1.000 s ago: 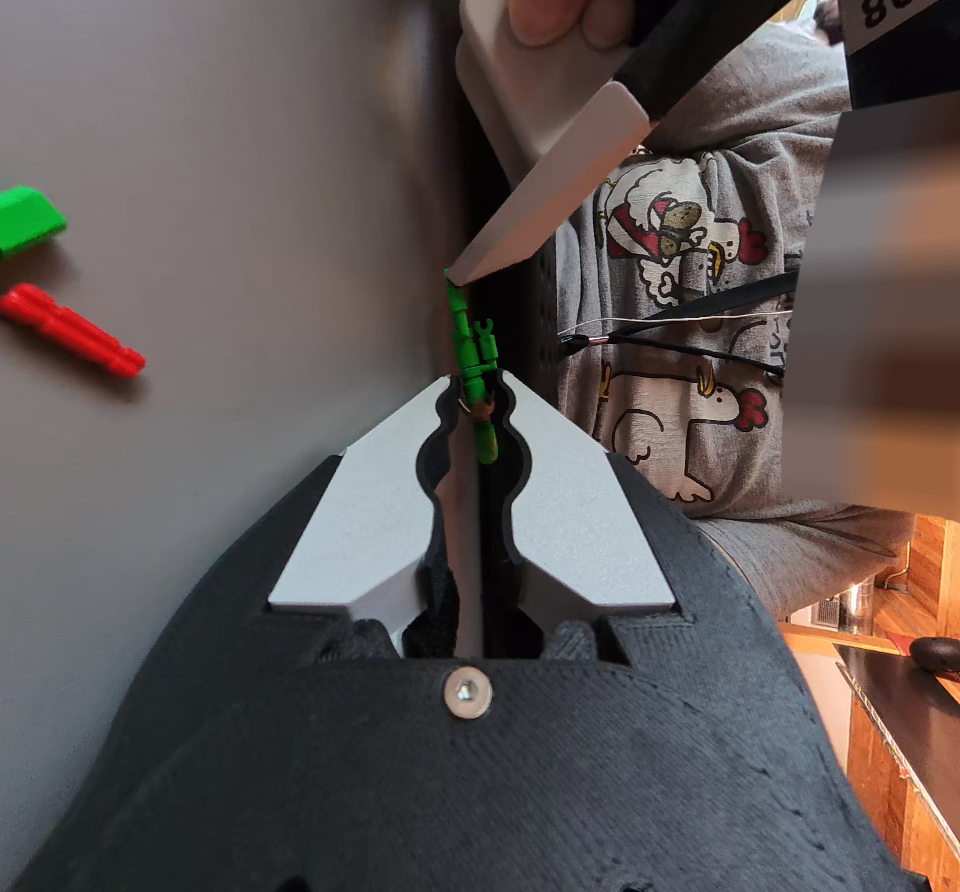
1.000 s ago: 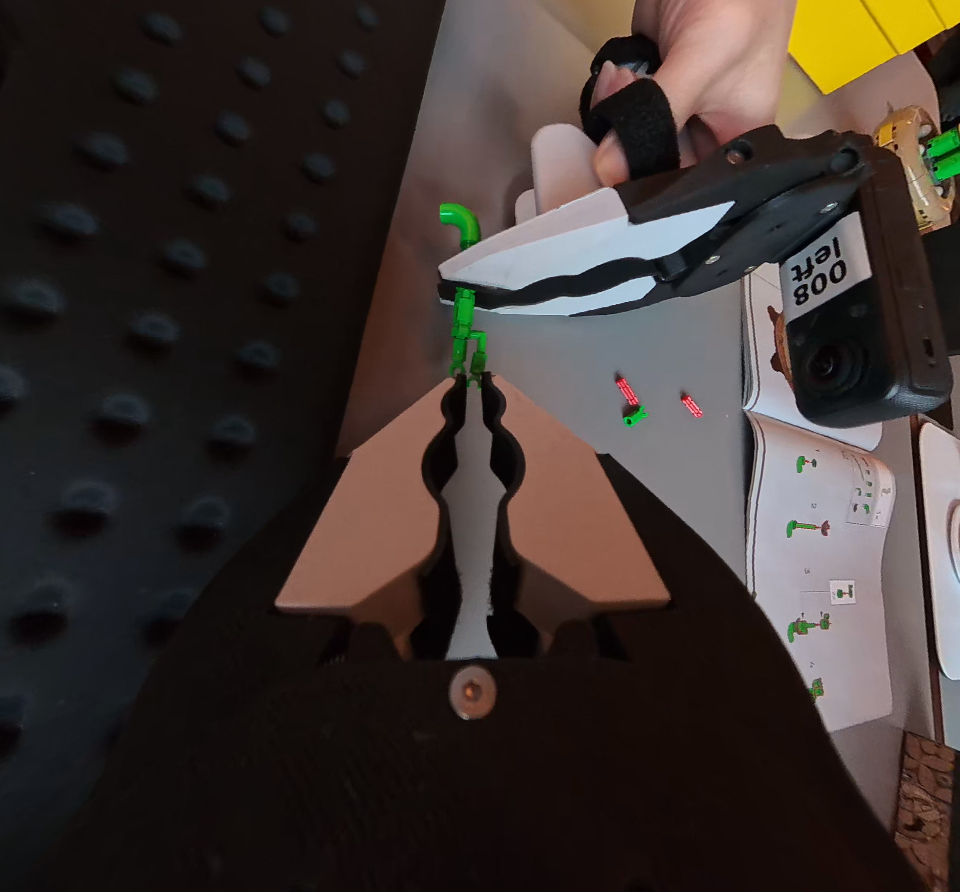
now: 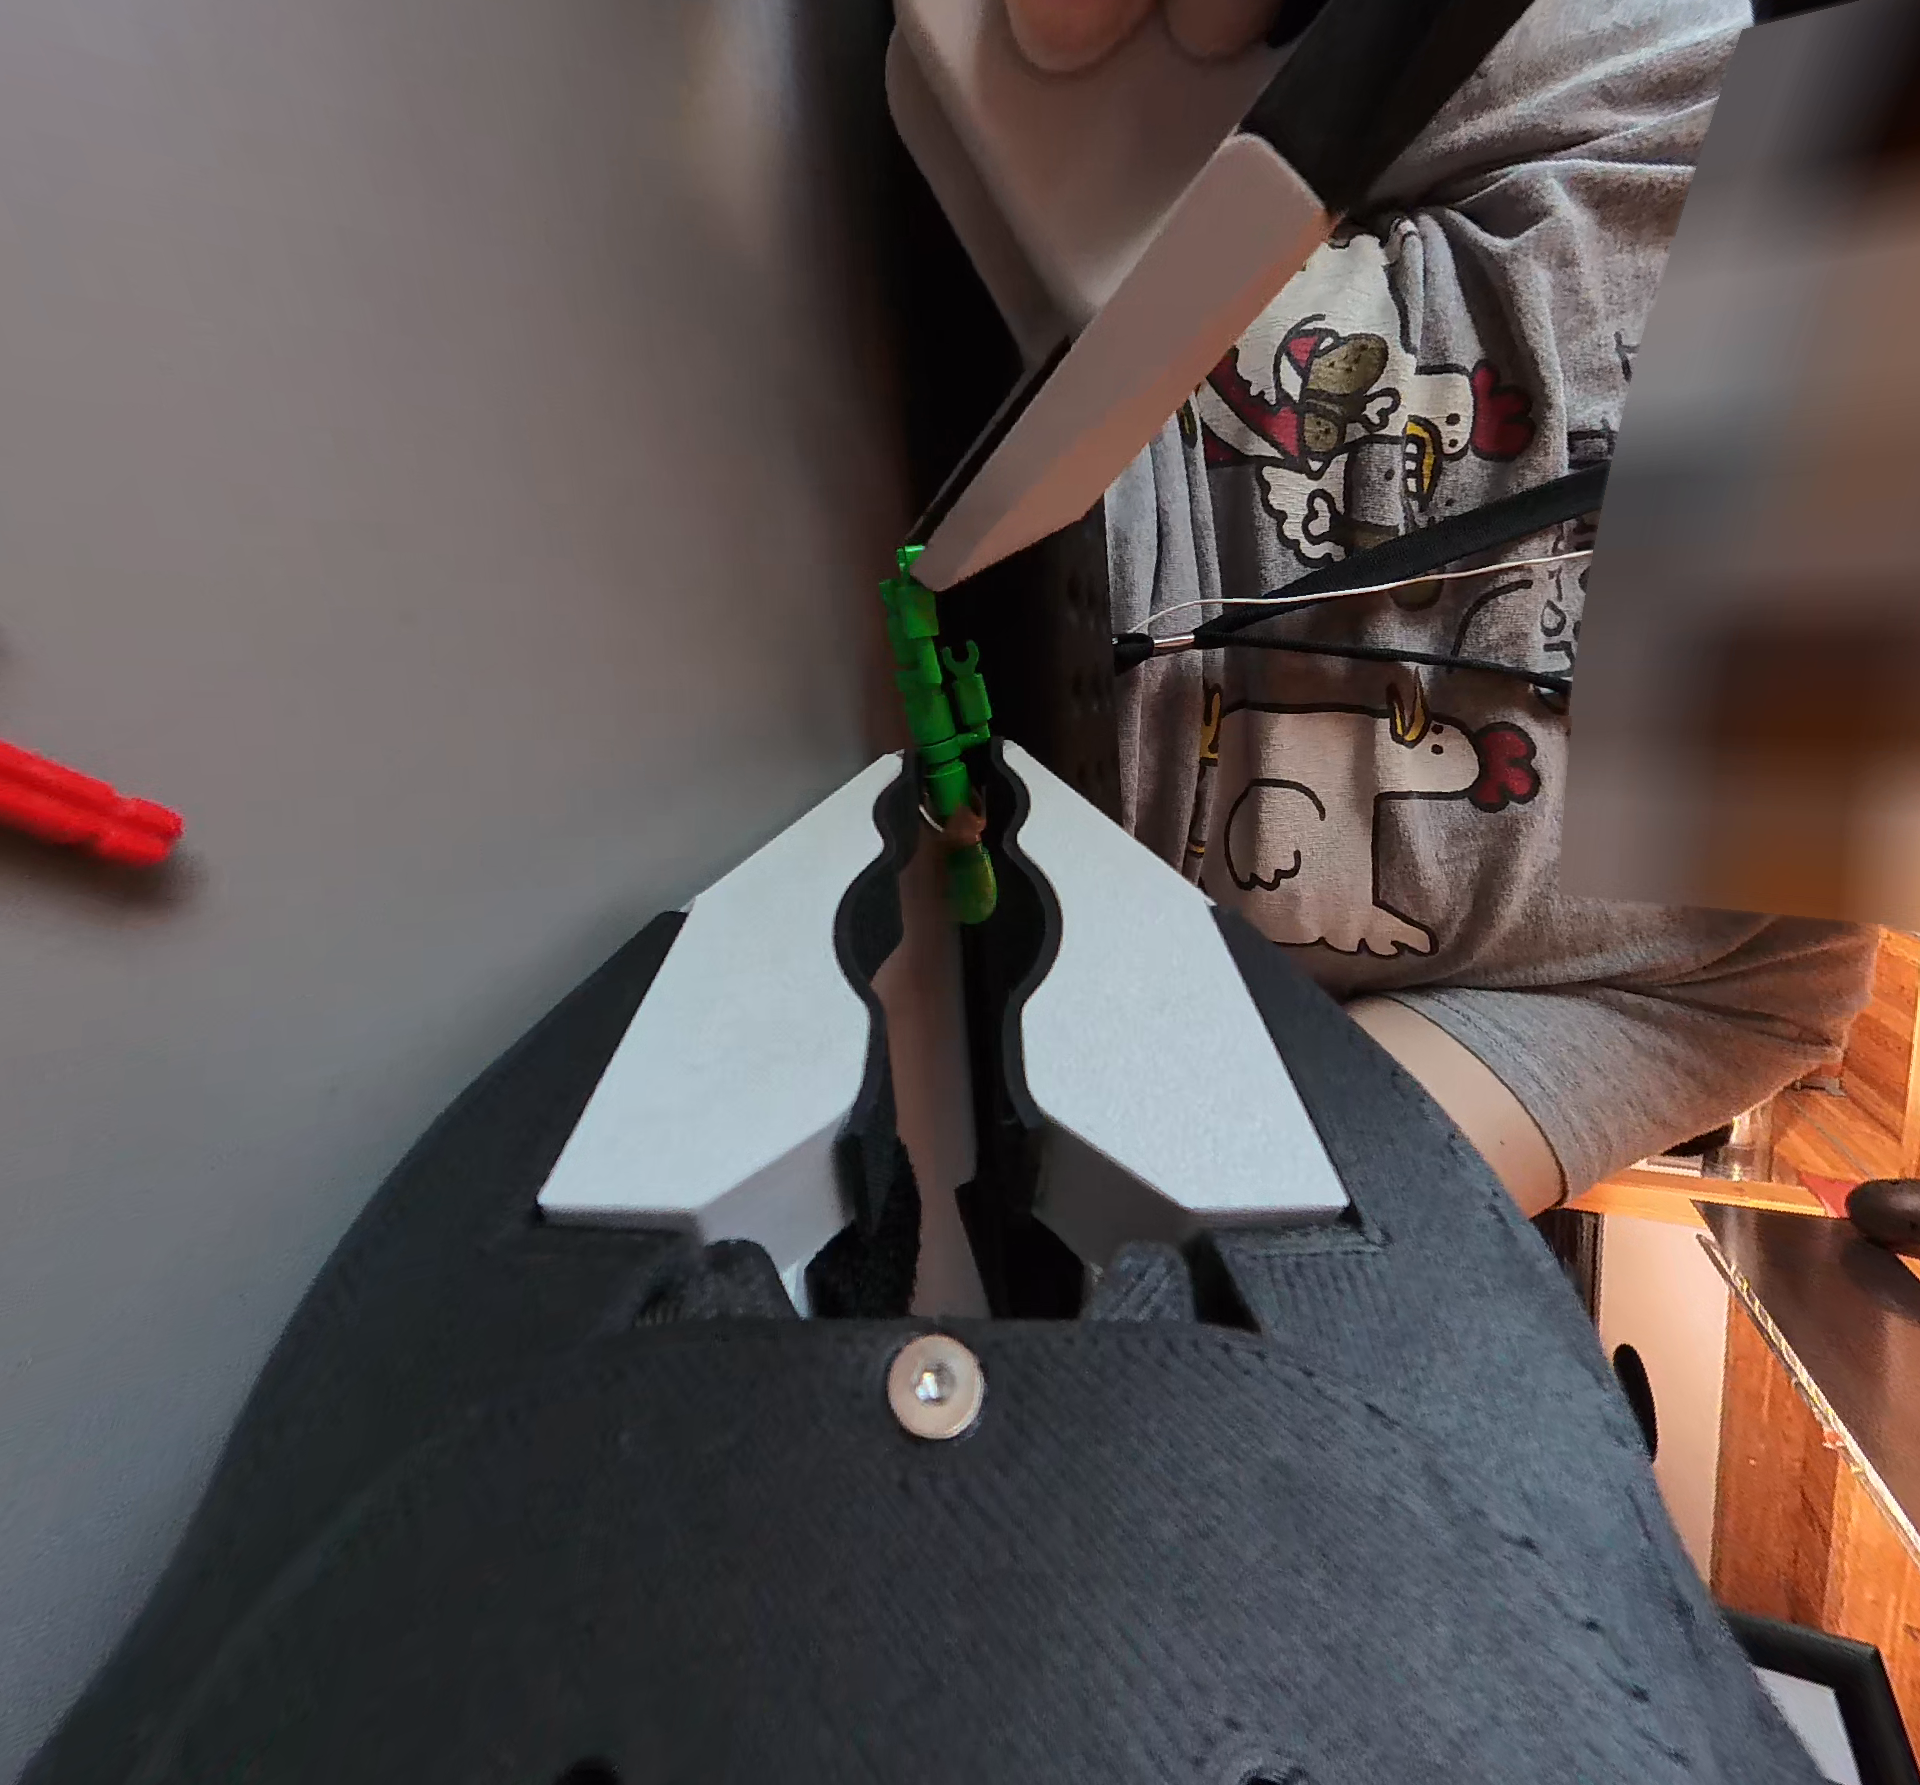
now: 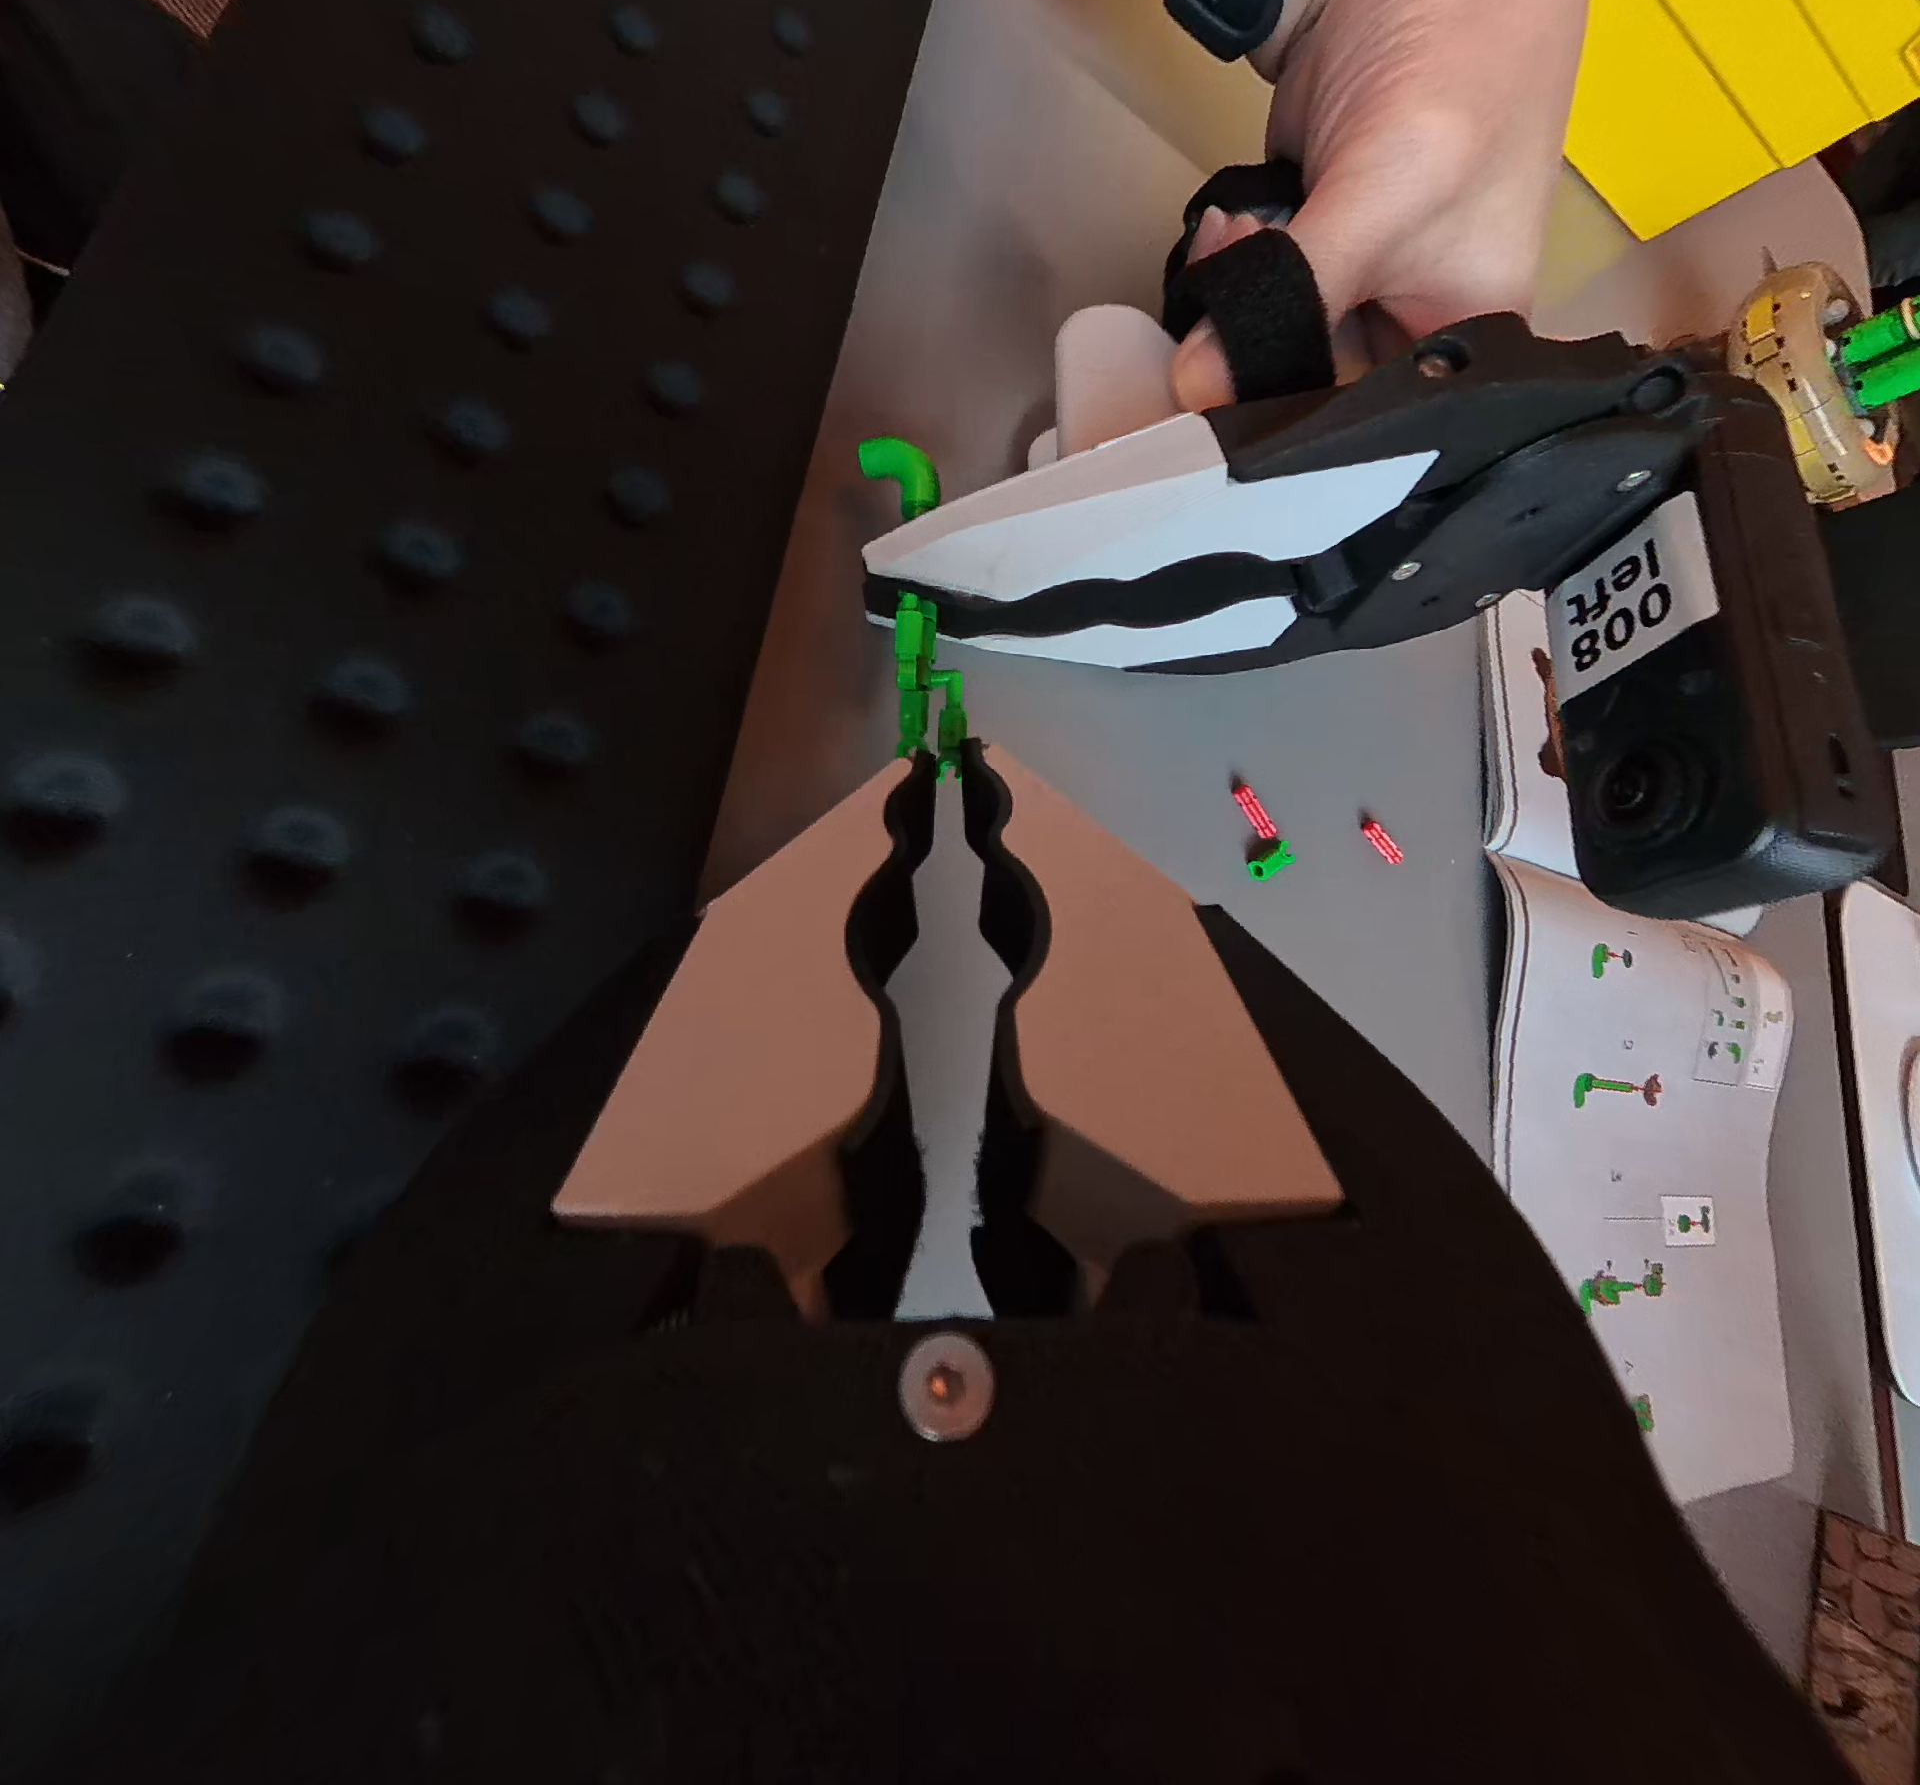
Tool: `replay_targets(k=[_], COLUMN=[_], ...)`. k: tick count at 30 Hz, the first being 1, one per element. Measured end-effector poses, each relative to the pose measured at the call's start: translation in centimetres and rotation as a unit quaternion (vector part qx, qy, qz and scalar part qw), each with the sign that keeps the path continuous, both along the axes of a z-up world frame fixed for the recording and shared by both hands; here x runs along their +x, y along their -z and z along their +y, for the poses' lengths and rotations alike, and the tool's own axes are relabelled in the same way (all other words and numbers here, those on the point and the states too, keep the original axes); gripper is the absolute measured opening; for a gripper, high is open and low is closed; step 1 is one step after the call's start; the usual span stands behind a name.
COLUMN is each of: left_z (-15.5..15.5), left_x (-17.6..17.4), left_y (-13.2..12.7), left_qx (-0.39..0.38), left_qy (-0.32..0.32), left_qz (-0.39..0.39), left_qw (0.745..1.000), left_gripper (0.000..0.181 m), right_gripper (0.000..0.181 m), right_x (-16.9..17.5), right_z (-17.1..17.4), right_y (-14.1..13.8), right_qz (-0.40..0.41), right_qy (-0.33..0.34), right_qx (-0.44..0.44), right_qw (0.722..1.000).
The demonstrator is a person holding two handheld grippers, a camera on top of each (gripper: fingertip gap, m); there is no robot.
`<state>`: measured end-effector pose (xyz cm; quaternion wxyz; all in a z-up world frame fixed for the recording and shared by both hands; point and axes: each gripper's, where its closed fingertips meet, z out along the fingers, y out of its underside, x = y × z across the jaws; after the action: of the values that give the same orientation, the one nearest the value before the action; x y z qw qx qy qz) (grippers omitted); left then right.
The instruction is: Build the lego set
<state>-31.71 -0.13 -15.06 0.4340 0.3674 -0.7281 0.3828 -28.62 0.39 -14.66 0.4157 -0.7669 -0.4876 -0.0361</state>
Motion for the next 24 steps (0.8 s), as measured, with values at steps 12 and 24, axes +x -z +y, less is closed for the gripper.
replay_targets(k=[12,24], left_z=[0.0,0.2], left_x=[-0.1,0.8], left_y=[0.0,-1.8], left_qx=[0.000,-0.019], left_qy=[0.004,-0.017], left_qz=[-0.012,-0.081], left_qw=[1.000,0.996], left_gripper=[0.011,0.011], right_gripper=[0.006,0.021], right_x=[0.1,2.3], right_z=[0.2,0.6], right_y=[0.2,-4.4], right_qz=[0.022,0.182], right_qy=[-0.011,0.045], right_qx=[0.007,0.040], right_qw=[1.000,0.981])
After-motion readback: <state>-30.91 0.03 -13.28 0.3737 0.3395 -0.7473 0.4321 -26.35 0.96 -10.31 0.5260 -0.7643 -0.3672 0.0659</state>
